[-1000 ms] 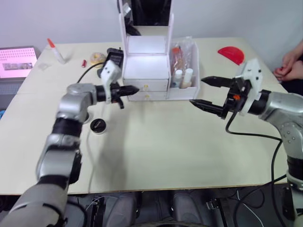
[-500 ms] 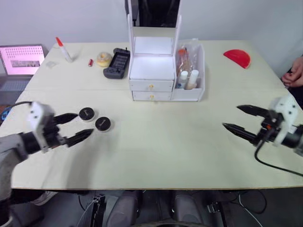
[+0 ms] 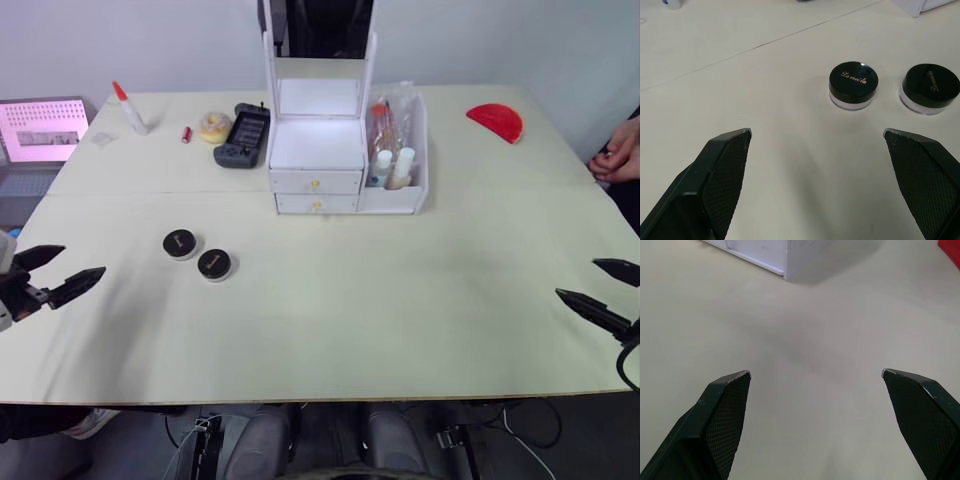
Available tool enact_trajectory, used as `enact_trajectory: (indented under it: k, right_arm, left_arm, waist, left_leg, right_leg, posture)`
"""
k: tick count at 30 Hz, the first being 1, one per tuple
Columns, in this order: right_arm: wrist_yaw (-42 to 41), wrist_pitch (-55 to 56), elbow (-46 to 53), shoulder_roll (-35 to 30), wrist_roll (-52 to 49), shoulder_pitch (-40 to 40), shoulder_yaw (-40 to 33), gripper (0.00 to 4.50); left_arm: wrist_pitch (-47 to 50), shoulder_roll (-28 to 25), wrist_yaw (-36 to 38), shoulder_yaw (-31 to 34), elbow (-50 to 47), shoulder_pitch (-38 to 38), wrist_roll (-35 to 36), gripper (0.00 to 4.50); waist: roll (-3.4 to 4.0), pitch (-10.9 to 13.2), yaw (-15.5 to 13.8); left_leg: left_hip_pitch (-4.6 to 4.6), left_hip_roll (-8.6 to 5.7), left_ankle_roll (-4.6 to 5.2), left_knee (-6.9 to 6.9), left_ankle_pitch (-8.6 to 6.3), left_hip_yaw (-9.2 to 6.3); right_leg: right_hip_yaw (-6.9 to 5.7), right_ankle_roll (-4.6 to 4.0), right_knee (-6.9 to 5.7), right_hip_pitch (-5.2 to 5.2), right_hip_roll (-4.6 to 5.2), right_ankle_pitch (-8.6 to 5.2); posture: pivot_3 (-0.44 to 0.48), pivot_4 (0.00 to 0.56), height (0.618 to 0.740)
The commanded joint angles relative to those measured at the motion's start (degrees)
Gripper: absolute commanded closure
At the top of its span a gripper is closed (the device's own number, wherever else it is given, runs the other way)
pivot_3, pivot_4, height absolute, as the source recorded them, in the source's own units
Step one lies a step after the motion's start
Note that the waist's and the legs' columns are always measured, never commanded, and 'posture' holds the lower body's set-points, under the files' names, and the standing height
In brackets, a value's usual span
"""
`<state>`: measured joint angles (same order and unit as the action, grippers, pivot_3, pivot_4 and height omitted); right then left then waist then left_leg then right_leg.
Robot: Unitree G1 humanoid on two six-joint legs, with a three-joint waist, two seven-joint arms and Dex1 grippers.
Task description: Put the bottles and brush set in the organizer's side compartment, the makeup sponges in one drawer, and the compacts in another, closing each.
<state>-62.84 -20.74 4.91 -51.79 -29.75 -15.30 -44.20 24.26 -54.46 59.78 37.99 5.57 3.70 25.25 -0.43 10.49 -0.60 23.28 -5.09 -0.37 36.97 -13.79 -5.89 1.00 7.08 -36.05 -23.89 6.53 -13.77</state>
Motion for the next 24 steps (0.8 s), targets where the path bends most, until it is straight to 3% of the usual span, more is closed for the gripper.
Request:
enact_trajectory:
  k: [1,7,10,13,18,24]
  right_arm:
    - [1.10,0.72,2.44,1.09,-0.62,0.06,0.09,0.00]
    - [3.14,-4.25,10.40,1.77,-4.87,1.40,3.38,0.00]
    - [5.44,-8.91,16.16,2.04,-9.24,3.16,5.65,0.00]
    - [9.22,-12.59,20.75,2.04,-12.79,8.42,9.83,0.00]
    - [17.62,-15.57,21.79,3.38,-11.65,20.50,19.03,0.00]
    - [19.50,-16.54,18.52,3.55,-10.35,28.88,24.99,0.00]
  left_arm:
    - [-0.95,-1.56,0.13,1.13,-1.08,-0.38,0.49,0.04]
    - [2.24,1.95,-2.42,1.44,-9.64,3.24,2.79,0.04]
    - [6.71,7.85,-7.28,0.99,-20.86,7.26,6.40,0.04]
    - [9.84,18.83,-17.71,-3.16,-33.87,10.34,9.42,0.04]
    - [7.16,34.85,-35.74,-18.51,-44.92,10.67,-0.09,0.04]
    - [-0.48,46.02,-47.99,-35.73,-40.49,5.30,-13.92,0.04]
  waist:
    - [-0.01,0.00,-0.09]
    - [0.03,-0.02,0.02]
    - [0.07,-0.04,0.13]
    - [0.06,-0.04,-0.02]
    - [-0.11,-0.09,-0.80]
    - [-0.13,-0.10,-2.00]
  left_leg:
    - [0.00,0.00,0.00,0.00,0.00,-0.01]
    - [0.03,-0.01,0.00,-0.01,0.00,0.00]
    - [0.06,0.02,0.02,-0.01,-0.01,0.02]
    - [0.09,0.00,0.03,0.04,-0.02,0.03]
    - [0.06,-0.03,0.03,0.18,-0.01,-0.02]
    - [0.06,-0.10,0.05,0.24,0.00,-0.05]
  right_leg:
    - [0.00,0.00,0.00,0.00,0.00,0.00]
    - [0.07,0.00,0.00,-0.05,0.04,0.00]
    - [0.13,0.00,-0.01,-0.09,0.04,0.00]
    - [0.14,0.01,-0.01,-0.10,0.06,0.01]
    - [0.03,0.01,0.03,0.10,0.04,0.02]
    - [-0.12,0.01,0.10,0.18,-0.08,0.02]
  posture:
    - [0.000,0.150,0.738]
    - [0.000,0.150,0.738]
    - [0.000,0.150,0.738]
    - [0.000,0.150,0.738]
    - [0.000,0.150,0.738]
    - [0.000,0.150,0.738]
